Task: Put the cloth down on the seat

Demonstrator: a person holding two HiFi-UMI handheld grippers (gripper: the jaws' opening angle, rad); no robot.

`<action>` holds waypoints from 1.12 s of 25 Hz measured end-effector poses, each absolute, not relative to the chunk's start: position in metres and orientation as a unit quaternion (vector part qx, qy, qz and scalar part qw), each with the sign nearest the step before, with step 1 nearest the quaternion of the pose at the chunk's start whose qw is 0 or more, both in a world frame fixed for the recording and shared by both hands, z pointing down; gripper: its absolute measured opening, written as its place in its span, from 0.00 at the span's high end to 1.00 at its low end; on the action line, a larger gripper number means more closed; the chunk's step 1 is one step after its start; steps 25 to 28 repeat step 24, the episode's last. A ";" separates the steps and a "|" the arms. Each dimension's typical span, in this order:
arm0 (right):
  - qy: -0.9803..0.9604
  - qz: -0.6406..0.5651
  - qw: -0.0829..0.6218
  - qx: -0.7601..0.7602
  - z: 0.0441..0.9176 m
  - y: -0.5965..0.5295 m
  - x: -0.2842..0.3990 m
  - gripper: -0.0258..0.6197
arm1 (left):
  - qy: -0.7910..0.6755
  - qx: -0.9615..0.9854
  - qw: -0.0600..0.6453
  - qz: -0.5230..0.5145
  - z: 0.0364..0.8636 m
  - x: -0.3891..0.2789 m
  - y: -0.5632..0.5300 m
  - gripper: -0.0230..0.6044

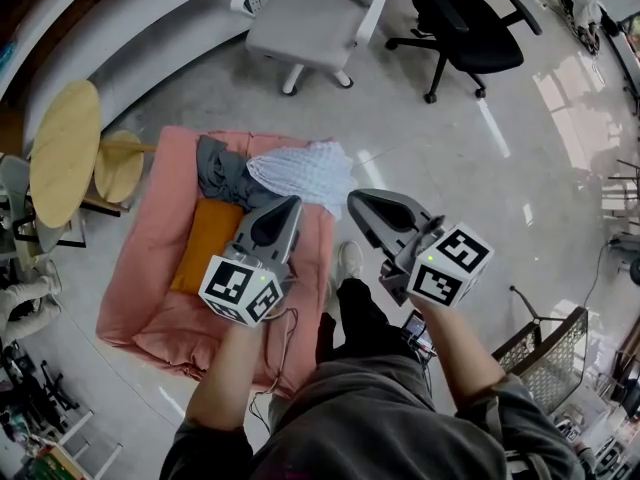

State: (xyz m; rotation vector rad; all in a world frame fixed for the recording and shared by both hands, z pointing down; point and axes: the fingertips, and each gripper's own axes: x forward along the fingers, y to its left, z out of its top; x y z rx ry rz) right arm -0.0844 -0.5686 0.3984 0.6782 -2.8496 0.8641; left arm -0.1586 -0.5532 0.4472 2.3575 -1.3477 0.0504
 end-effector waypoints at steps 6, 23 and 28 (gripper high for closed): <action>-0.931 0.285 0.048 0.224 0.400 -0.574 -0.086 0.94 | -0.484 0.849 0.212 0.017 0.446 -0.159 -0.559 0.95; -0.931 0.286 0.051 0.221 0.405 -0.575 -0.092 0.94 | -0.489 0.845 0.217 0.013 0.449 -0.165 -0.563 0.95; -0.931 0.286 0.051 0.220 0.405 -0.575 -0.093 0.94 | -0.490 0.844 0.217 0.012 0.448 -0.166 -0.563 0.95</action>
